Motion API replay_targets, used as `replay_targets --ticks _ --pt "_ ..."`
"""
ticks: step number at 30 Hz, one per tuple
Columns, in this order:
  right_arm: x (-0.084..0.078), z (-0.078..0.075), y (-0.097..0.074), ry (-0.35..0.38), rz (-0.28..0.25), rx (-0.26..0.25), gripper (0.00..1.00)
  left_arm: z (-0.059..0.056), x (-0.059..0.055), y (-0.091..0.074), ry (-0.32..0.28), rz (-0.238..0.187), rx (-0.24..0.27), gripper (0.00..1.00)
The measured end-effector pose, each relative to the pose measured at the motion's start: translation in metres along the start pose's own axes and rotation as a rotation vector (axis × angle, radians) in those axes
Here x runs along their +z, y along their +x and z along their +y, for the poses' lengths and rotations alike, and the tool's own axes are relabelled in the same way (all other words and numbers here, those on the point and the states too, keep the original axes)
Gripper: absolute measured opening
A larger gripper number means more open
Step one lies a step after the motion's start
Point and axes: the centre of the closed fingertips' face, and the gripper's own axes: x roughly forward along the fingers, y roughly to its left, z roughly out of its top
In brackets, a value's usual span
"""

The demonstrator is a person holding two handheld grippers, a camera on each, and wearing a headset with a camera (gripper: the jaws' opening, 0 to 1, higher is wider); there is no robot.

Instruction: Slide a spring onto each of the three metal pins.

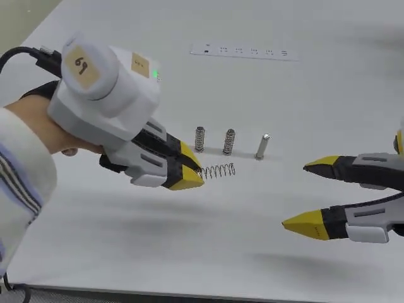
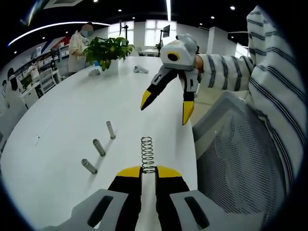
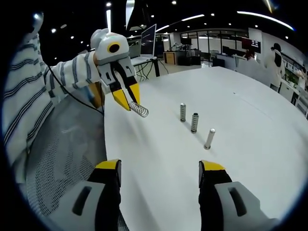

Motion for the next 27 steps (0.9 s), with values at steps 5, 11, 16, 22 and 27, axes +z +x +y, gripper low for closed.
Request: replay_targets --ticks 5,11,16,22,27 --pt "0.010 0.006 0.004 -0.021 -0.035 0.040 0.54 -0.004 0.000 0.002 0.006 0.008 -0.012 0.02" --pt "0.024 0.016 0.014 -0.052 -0.059 0.107 0.54 -0.006 -0.002 0.003 0.008 0.017 -0.019 0.02" --pt "0.030 0.017 0.024 -0.072 -0.054 0.125 0.54 -0.007 -0.002 0.003 0.010 0.018 -0.024 0.02" --pt "0.038 0.024 0.033 -0.091 -0.067 0.170 0.50 -0.006 -0.002 0.005 0.015 0.020 -0.022 0.02" --pt "0.045 0.031 0.037 -0.129 -0.075 0.209 0.41 -0.008 0.000 0.007 0.022 0.011 -0.032 0.02"
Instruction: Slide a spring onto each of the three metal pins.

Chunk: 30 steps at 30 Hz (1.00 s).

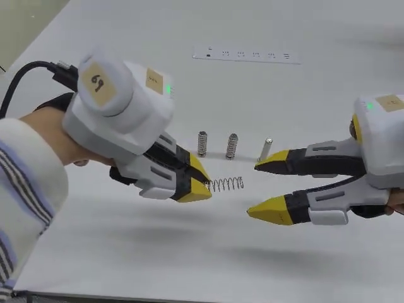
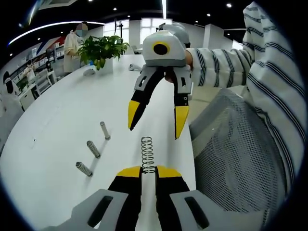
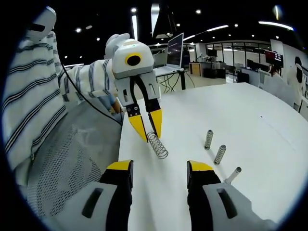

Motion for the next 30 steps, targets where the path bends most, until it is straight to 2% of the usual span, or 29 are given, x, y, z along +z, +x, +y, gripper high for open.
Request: replay_targets --ticks 3,5,8,11,14,18,22,30 --pt "-0.001 0.003 0.004 -0.036 0.019 0.026 0.41 -0.002 0.001 0.001 0.007 -0.001 -0.009 0.02" --pt "0.000 0.004 0.006 -0.049 0.024 0.032 0.37 -0.004 0.000 0.001 0.009 0.000 -0.013 0.02" --pt "0.007 0.007 0.007 -0.053 -0.002 0.055 0.31 -0.006 0.000 0.002 0.011 -0.001 -0.018 0.02" --pt "0.010 0.007 0.008 -0.061 -0.009 0.057 0.30 -0.008 0.001 0.003 0.013 -0.008 -0.023 0.02" --pt "0.005 0.007 0.010 -0.089 0.024 0.066 0.27 -0.009 0.001 0.003 0.010 -0.012 -0.025 0.02" --pt "0.001 0.008 0.011 -0.087 0.036 0.079 0.18 -0.010 0.003 0.004 -0.006 -0.027 -0.025 0.02" --pt "0.003 0.008 0.010 -0.086 0.027 0.079 0.18 -0.011 0.000 0.006 0.003 -0.014 -0.029 0.02" --pt "0.000 0.010 0.010 -0.090 0.041 0.092 0.10 -0.013 0.000 0.008 0.001 -0.024 -0.038 0.02"
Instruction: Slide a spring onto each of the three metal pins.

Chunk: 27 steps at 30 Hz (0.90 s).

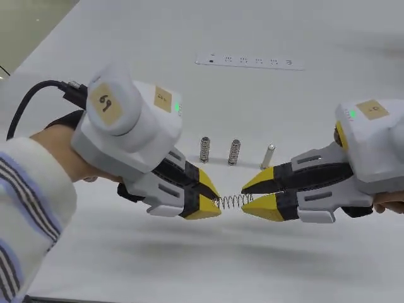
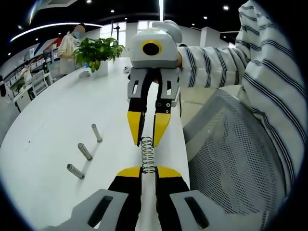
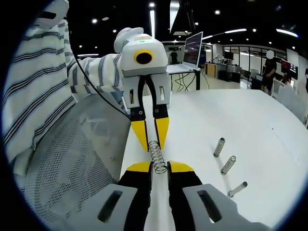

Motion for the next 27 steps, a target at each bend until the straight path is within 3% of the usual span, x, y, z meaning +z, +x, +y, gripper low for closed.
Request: replay_targets --ticks 11,27 --pt "-0.0031 0.0040 0.0001 -0.006 0.024 0.023 0.08 -0.0060 -0.0017 0.0018 -0.011 -0.012 -0.009 0.02" --pt "-0.0023 -0.0002 -0.0052 -0.067 0.153 0.052 0.08 -0.0032 0.0021 0.0075 -0.043 -0.058 -0.006 0.02"
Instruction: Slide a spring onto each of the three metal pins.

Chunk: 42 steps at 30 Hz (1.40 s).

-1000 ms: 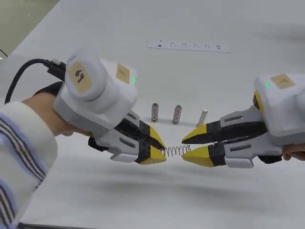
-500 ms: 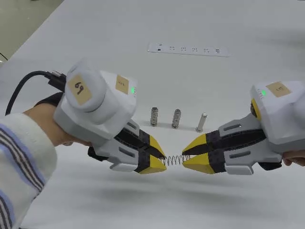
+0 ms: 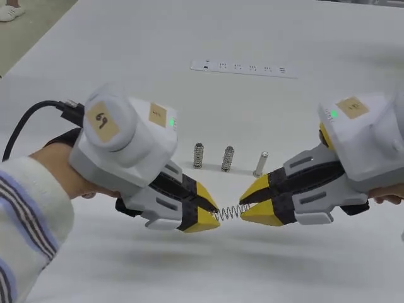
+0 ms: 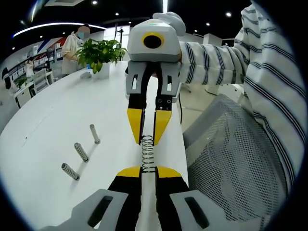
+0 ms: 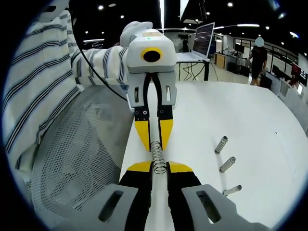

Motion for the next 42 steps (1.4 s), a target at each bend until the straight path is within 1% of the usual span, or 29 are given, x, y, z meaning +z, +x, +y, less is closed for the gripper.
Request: replay_targets --ticks 5,8,11,15,18,23,24,26,27,30,35,38,42 --pt "0.002 -0.001 0.001 -0.028 0.039 0.003 0.08 0.001 0.000 0.000 -0.006 -0.011 0.006 0.03" --pt "0.006 0.000 0.001 -0.041 0.043 0.010 0.08 0.001 -0.002 0.001 -0.012 -0.009 0.006 0.03" --pt "0.004 0.000 0.001 -0.045 0.065 0.017 0.08 0.001 -0.002 0.001 -0.009 -0.008 0.010 0.02" --pt "0.006 -0.001 0.001 -0.057 0.083 0.020 0.08 0.002 -0.003 0.002 -0.022 -0.017 0.017 0.02" --pt "0.007 -0.001 0.001 -0.035 0.099 0.027 0.08 0.001 -0.003 0.004 -0.030 -0.021 0.017 0.02" --pt "0.010 0.001 0.000 -0.061 0.122 0.034 0.08 0.000 -0.003 0.007 -0.030 -0.032 0.019 0.02" --pt "0.009 0.001 0.000 -0.061 0.129 0.037 0.08 0.000 -0.003 0.008 -0.032 -0.035 0.020 0.02" --pt "0.005 0.000 0.000 -0.033 0.153 0.040 0.08 -0.001 -0.005 0.012 -0.036 -0.042 0.020 0.02" --pt "0.004 -0.001 0.001 -0.030 0.160 0.042 0.08 -0.001 -0.006 0.014 -0.037 -0.046 0.023 0.02" --pt "0.002 0.002 0.002 -0.043 0.180 0.049 0.07 -0.002 -0.007 0.017 -0.036 -0.051 0.020 0.02" --pt "0.003 0.005 0.003 -0.061 0.210 0.054 0.07 -0.004 -0.008 0.020 -0.028 -0.058 0.014 0.02" --pt "0.003 0.006 0.004 -0.063 0.226 0.057 0.07 -0.006 -0.008 0.023 -0.032 -0.052 0.008 0.02" --pt "0.003 0.003 0.004 -0.040 0.237 0.051 0.07 -0.005 -0.007 0.025 -0.028 -0.054 0.013 0.02"
